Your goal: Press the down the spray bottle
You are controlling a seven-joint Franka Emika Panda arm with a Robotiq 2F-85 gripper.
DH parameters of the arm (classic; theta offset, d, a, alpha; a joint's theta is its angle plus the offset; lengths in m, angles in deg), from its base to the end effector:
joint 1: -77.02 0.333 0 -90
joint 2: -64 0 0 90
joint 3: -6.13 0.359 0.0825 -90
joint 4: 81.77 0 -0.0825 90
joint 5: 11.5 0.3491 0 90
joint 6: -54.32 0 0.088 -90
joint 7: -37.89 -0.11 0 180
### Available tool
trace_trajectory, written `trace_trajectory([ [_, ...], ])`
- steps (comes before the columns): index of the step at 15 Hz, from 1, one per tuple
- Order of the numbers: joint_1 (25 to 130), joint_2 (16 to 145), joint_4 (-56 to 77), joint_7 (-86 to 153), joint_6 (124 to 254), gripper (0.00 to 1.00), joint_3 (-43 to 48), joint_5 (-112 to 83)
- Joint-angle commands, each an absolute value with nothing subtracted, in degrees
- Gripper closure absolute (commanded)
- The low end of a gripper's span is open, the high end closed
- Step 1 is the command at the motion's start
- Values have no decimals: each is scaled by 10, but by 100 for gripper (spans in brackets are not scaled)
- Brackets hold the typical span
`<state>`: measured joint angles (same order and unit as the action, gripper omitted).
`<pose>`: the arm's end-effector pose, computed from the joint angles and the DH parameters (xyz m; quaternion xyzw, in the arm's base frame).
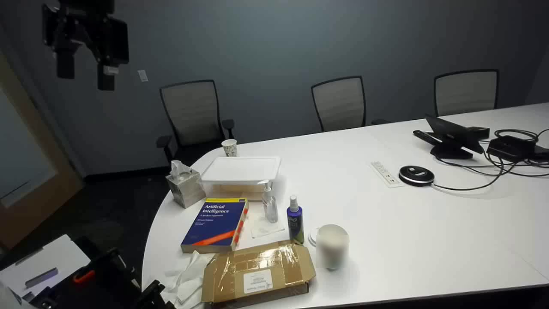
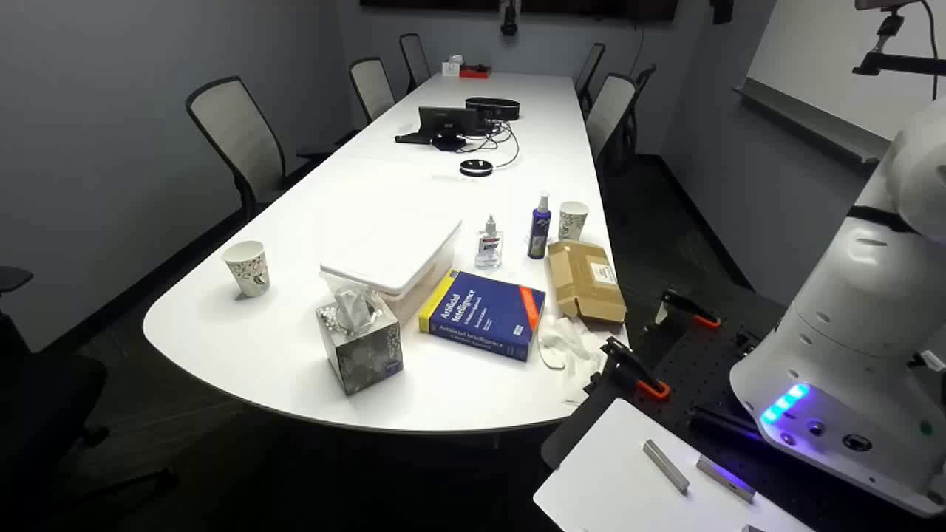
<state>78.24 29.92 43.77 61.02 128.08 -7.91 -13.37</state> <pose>0.2603 -0.0914 0.6117 -0.9787 -0.1175 0.1389 0.0953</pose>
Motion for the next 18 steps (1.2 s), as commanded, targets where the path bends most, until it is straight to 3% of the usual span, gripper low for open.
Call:
trace_trajectory([
  [1, 772, 301, 436, 615, 1280, 0, -72, -131],
  [9, 773, 342, 424, 602, 1306, 0, -73, -121],
  [18, 762, 559, 366, 477, 1510, 0, -45, -56],
])
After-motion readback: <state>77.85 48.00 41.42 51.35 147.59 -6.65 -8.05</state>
